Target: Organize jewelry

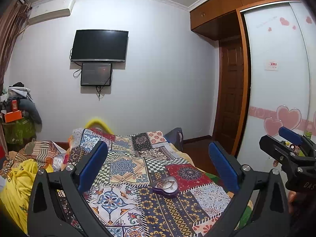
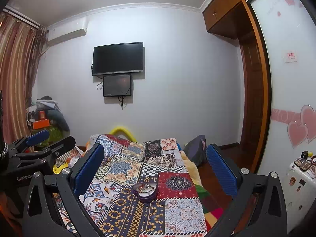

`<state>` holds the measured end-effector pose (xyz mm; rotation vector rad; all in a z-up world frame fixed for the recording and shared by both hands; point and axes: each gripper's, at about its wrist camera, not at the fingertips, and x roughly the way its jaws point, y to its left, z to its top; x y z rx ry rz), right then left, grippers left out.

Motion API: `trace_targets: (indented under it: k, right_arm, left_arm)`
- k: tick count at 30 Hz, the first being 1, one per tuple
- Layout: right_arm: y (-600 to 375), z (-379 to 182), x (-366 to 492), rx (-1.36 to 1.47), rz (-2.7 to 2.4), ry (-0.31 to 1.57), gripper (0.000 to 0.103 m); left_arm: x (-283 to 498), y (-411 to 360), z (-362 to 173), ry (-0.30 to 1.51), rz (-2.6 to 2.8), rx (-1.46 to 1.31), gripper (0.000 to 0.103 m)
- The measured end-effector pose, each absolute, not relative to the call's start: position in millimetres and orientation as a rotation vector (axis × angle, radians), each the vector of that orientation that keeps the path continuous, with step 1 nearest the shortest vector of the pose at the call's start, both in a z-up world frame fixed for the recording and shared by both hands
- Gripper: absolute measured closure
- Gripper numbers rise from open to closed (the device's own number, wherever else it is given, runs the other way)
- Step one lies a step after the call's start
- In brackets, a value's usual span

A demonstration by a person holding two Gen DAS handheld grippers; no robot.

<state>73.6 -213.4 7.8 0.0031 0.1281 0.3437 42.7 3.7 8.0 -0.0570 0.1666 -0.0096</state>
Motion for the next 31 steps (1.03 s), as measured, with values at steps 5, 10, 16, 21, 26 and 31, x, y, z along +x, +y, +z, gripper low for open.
trace_targets:
  k: [5,10,16,21,26,31]
  right_arm:
    - [-214.0,6.9,73.2,0.005,0.342,0.129,0.0]
    - [-214.4,6.9,73.8,0.006,0.343,0.129,0.0]
    - [-214.7,6.9,73.2,0.007,0.343,0.13,0.0]
    - [-215.4,6.5,73.3,0.01,0.343,0.132,0.0]
    - [-214.6,6.7,74.4,0.011,0.342,0.14,0.0]
    - [-211.2,5.5,77.1,0.012,0.344,0.153,0.0]
  left_arm:
    - [44.1,3.7,7.8,0.168,-0.012,-0.062,0.0]
    - [42.7,2.9,7.0,0.161,-0.011,-0.058,0.0]
    - [43.0,-0.4,6.2,0.164,-0.027,-0.05,0.0]
    - [42.2,-1.2,5.8,0.164,-0.033,-0.048,0.0]
    - [43.6,-0.9,5.1,0.168,-0.036,-0.053,0.0]
    - [46.2,1.0,2.8,0.175,-0.031,-0.046,0.0]
